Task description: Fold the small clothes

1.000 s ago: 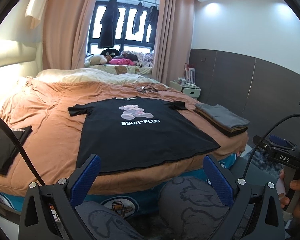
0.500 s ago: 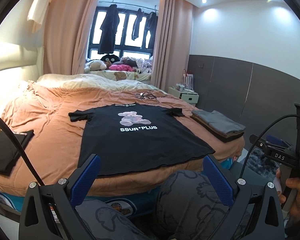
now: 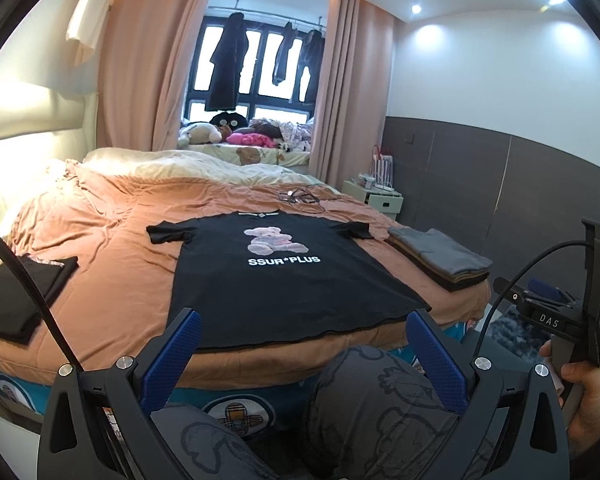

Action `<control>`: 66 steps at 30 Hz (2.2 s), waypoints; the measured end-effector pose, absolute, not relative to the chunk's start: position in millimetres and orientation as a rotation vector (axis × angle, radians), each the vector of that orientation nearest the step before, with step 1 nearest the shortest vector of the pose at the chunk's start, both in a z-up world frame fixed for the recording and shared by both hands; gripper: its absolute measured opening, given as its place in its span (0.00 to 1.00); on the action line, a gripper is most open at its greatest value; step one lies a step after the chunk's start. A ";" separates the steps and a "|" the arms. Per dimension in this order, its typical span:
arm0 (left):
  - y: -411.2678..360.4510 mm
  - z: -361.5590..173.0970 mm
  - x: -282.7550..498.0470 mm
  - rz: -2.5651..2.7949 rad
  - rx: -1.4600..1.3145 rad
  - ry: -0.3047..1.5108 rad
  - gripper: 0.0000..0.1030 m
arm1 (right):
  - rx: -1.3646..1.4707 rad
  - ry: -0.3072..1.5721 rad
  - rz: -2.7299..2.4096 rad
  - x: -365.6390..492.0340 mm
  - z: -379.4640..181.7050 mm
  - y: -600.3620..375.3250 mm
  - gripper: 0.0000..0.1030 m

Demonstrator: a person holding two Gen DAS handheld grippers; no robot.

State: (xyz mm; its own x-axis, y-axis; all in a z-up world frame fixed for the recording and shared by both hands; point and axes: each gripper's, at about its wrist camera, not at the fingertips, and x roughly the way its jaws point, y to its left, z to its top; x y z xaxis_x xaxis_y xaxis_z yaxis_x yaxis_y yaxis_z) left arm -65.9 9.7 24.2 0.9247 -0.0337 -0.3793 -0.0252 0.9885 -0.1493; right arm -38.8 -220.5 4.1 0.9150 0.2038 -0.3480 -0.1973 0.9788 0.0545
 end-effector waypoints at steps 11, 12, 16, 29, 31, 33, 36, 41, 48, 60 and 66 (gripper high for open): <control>19.6 29.7 -68.5 0.008 -0.153 0.399 0.99 | 0.026 0.366 0.210 -26.0 -2.5 -211.6 1.00; 20.6 28.9 -68.0 0.008 -0.158 0.401 0.99 | 0.030 0.366 0.207 -25.5 -3.4 -211.4 1.00; 23.4 26.0 -66.5 0.012 -0.159 0.406 0.99 | 0.054 0.372 0.193 -22.4 -8.1 -210.0 1.00; 38.6 16.0 -48.4 0.029 -0.172 0.439 0.99 | 0.046 0.406 0.207 1.4 -10.2 -190.4 1.00; 45.7 15.3 -41.8 0.034 -0.187 0.444 0.99 | 0.040 0.410 0.240 9.3 -8.3 -184.2 1.00; 54.1 14.6 -32.1 0.042 -0.198 0.451 0.99 | 0.030 0.402 0.259 15.9 -6.1 -179.3 1.00; 66.0 13.6 -19.0 0.053 -0.205 0.458 0.99 | 0.013 0.394 0.290 32.3 -2.6 -168.0 1.00; 85.8 9.9 15.2 0.080 -0.212 0.468 0.99 | 0.010 0.407 0.330 69.7 -3.1 -162.0 1.00; 116.4 3.9 62.5 0.115 -0.257 0.491 0.99 | 0.003 0.449 0.392 130.6 -0.5 -148.7 1.00; 171.8 -7.0 139.7 0.181 -0.303 0.566 0.91 | 0.033 0.494 0.501 221.0 11.0 -121.2 1.00; 208.7 -17.7 177.2 0.231 -0.332 0.612 0.81 | 0.060 0.544 0.512 273.2 9.1 -89.4 0.98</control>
State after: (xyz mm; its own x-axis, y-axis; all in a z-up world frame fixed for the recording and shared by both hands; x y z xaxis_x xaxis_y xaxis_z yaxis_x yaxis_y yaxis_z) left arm 177.2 208.7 -17.7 0.7954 0.1138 -0.5953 -0.3081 0.9218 -0.2354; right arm 273.2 -89.4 9.1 0.7342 0.4807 -0.4795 -0.4496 0.8734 0.1873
